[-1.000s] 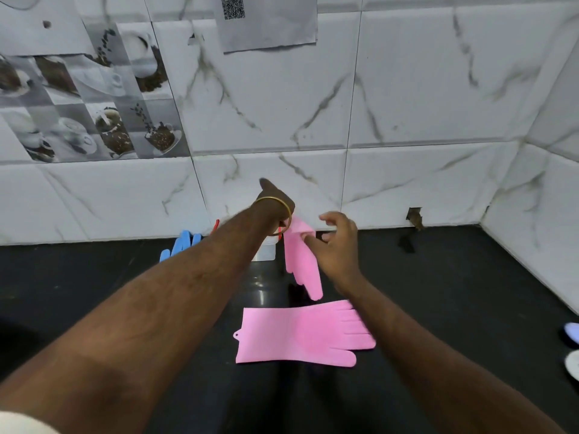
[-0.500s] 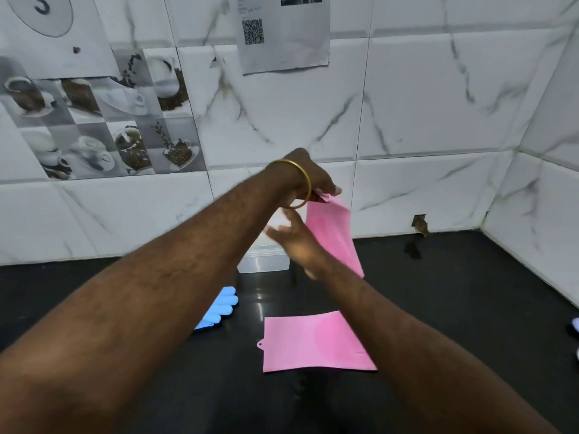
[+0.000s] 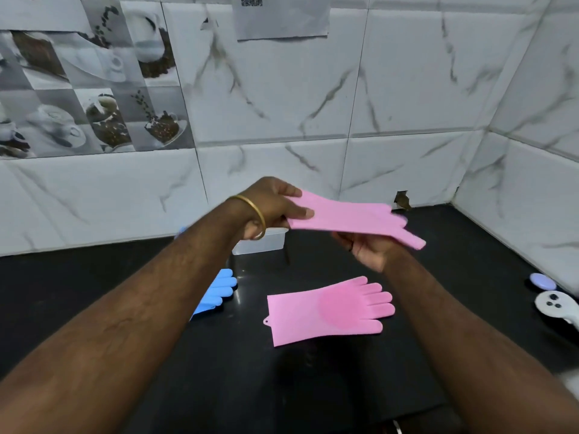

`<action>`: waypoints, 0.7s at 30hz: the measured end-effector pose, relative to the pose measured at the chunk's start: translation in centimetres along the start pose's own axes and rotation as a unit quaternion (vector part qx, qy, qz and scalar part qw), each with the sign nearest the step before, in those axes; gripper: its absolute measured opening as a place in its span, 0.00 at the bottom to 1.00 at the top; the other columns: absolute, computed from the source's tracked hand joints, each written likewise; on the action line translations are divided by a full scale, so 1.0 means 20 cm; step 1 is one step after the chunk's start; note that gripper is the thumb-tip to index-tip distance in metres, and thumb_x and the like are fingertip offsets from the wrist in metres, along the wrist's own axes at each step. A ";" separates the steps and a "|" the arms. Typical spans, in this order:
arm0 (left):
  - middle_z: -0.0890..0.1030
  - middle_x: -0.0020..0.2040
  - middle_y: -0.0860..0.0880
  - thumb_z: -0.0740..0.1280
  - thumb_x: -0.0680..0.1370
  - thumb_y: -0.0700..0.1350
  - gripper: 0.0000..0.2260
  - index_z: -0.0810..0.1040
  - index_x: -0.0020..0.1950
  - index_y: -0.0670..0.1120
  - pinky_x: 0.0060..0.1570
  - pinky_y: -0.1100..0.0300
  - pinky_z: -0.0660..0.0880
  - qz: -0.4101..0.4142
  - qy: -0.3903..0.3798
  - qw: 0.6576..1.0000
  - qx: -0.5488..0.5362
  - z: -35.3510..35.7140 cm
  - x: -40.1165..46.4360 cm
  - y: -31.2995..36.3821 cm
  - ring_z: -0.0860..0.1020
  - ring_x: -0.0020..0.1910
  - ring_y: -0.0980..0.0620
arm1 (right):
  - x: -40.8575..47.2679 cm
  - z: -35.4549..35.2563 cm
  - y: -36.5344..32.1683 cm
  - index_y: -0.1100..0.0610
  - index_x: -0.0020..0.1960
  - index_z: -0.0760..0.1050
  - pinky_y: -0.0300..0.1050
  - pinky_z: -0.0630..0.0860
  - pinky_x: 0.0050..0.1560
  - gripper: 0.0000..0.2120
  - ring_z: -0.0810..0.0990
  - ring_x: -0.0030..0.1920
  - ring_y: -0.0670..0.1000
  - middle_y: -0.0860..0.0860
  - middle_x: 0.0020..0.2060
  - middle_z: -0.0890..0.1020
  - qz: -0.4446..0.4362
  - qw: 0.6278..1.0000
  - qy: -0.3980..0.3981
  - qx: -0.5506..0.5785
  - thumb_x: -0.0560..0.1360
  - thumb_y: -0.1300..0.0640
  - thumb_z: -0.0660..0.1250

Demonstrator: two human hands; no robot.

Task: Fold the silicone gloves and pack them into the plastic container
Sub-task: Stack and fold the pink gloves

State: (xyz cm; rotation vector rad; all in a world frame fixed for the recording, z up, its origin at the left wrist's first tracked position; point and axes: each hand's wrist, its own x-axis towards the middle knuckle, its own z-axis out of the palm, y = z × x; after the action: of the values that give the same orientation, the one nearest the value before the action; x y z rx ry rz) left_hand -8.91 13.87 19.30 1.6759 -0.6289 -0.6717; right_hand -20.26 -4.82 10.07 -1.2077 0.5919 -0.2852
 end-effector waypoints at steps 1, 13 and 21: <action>0.80 0.55 0.40 0.77 0.67 0.32 0.24 0.77 0.61 0.39 0.42 0.56 0.83 -0.011 -0.021 1.000 -0.014 -0.02 0.02 -0.08 0.82 0.44 0.48 | -0.04 -0.03 0.03 0.65 0.48 0.72 0.60 0.76 0.51 0.15 0.78 0.47 0.66 0.71 0.51 0.73 0.052 0.997 0.055 -0.002 0.65 0.69 0.73; 0.76 0.59 0.46 0.74 0.71 0.32 0.31 0.70 0.70 0.51 0.38 0.57 0.82 -0.071 -0.112 0.991 0.026 0.06 -0.06 -0.74 0.82 0.47 0.49 | -0.11 -0.47 0.52 0.49 0.32 0.76 0.48 0.78 0.55 0.27 0.83 0.44 0.50 0.45 0.35 0.82 -0.001 0.908 0.113 0.403 0.61 0.24 0.69; 0.66 0.66 0.47 0.73 0.69 0.29 0.37 0.66 0.74 0.48 0.37 0.58 0.82 -0.127 -0.094 0.986 0.062 0.12 -0.08 -1.04 0.75 0.49 0.53 | -0.04 -0.49 0.63 0.57 0.39 0.81 0.52 0.77 0.51 0.12 0.83 0.42 0.59 0.57 0.40 0.84 0.110 0.939 0.170 0.278 0.70 0.56 0.60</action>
State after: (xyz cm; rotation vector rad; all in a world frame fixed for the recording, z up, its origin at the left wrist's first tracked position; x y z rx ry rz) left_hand -10.69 17.33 -1.34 1.8396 -0.6052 -1.0001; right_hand -27.76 -7.80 -3.82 -0.5402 0.8694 -0.4400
